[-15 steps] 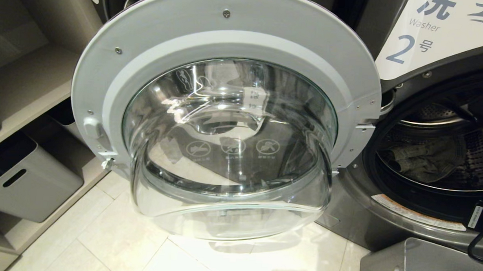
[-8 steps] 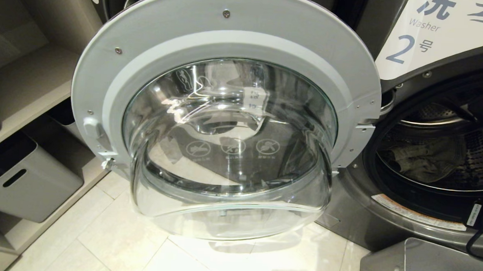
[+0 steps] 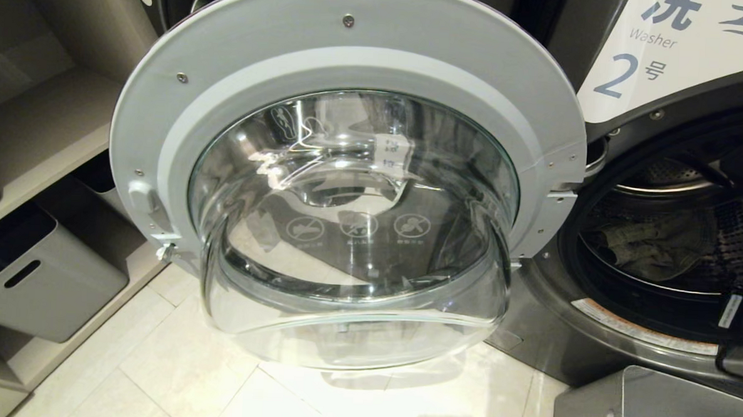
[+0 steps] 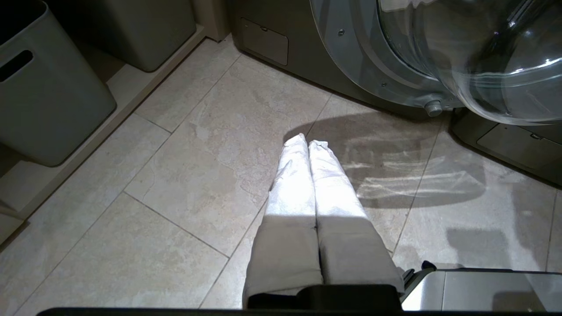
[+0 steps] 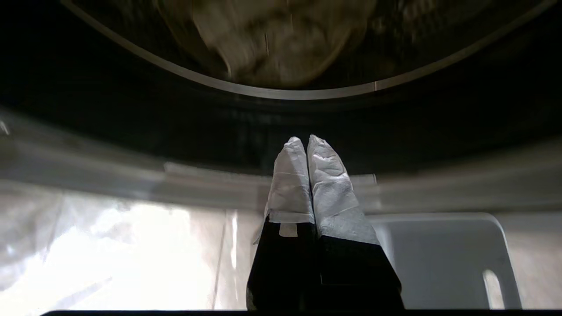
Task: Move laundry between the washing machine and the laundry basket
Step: Pick a cloth and place it into the basket
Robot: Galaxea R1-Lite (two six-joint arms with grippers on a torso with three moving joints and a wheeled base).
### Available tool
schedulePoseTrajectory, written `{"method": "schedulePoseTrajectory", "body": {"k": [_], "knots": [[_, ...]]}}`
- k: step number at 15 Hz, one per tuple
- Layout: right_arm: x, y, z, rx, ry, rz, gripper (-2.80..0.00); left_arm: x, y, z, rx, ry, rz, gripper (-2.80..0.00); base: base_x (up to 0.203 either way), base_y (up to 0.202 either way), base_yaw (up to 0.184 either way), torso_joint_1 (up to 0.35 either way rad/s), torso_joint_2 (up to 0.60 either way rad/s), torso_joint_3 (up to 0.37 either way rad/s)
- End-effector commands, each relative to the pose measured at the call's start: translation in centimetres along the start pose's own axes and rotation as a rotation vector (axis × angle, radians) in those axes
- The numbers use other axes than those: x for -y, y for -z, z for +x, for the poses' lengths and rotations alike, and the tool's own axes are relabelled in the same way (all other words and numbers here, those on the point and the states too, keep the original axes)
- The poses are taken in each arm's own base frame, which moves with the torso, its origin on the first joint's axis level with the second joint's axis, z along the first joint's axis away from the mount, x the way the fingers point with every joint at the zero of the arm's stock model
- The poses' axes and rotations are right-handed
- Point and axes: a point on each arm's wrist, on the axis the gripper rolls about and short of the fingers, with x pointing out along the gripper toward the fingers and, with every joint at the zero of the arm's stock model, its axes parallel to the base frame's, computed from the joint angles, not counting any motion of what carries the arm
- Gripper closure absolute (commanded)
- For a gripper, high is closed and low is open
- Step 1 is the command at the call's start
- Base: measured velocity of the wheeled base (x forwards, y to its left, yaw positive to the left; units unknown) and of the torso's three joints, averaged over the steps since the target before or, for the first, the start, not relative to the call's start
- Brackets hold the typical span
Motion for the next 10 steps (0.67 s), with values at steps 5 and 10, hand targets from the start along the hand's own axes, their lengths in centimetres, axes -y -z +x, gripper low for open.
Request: {"method": "schedulePoseTrajectory", "body": {"k": [5,10], "knots": [[-1.2,-2.8,4.1,0.165,-0.006,0.034,0.00,0.0,0.0,0.0,0.001,-0.002,0.000,0.00,0.000,0.000,0.000,0.000,0.00,0.000],[-2.0,-3.7,7.1,0.183,-0.010,0.041,0.00,0.0,0.0,0.0,0.001,-0.002,0.000,0.00,0.000,0.000,0.000,0.000,0.00,0.000]]}}
